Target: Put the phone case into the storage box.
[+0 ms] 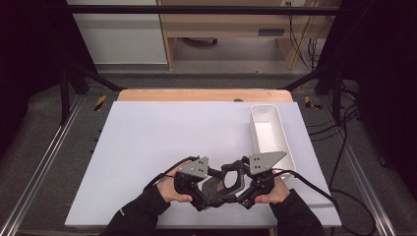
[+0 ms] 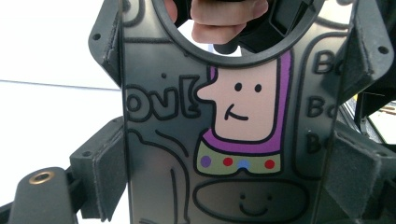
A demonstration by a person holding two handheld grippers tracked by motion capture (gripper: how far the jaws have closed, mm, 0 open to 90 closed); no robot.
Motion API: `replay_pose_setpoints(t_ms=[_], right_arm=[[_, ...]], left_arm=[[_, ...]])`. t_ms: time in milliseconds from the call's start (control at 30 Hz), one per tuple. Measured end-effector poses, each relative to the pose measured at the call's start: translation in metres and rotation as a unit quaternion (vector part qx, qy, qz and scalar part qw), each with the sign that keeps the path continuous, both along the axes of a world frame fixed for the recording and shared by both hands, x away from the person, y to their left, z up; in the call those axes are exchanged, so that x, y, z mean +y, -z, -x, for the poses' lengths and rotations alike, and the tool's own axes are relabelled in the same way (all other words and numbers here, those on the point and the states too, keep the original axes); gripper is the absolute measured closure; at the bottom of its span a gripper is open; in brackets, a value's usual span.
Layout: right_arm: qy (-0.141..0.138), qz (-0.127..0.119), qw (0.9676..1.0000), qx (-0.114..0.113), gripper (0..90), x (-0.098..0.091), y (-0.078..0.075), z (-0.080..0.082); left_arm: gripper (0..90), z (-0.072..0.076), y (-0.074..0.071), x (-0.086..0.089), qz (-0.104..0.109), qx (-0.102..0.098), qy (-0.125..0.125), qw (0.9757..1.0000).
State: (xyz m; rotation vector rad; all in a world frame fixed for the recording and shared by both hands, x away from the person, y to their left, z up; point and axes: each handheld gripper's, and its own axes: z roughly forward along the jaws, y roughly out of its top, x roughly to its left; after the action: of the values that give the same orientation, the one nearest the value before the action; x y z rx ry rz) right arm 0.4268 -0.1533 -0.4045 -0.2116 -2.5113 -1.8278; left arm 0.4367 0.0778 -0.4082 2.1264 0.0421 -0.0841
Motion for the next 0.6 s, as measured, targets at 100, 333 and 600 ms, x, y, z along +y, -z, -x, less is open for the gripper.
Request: replay_pose_setpoints(t_ms=[100,333,600], right_arm=[[0.001,0.001,1.0,-0.001,12.0,-0.0001,-0.0001,0.0003],[0.001,0.001,1.0,-0.002,12.2,0.0002,0.0002,0.0008],[0.002,0.001,1.0,0.002,12.3,0.0004,0.0002,0.0005]], left_arm=[[11.5,-0.0001,0.0003,-0.0002,0.0,-0.001,0.001,1.0],[11.2,0.0,0.0008,-0.0002,-0.002,-0.001,0.002,1.0],[10.5,0.0007,0.0003,0.0004,-0.004,-0.002,0.001,1.0]])
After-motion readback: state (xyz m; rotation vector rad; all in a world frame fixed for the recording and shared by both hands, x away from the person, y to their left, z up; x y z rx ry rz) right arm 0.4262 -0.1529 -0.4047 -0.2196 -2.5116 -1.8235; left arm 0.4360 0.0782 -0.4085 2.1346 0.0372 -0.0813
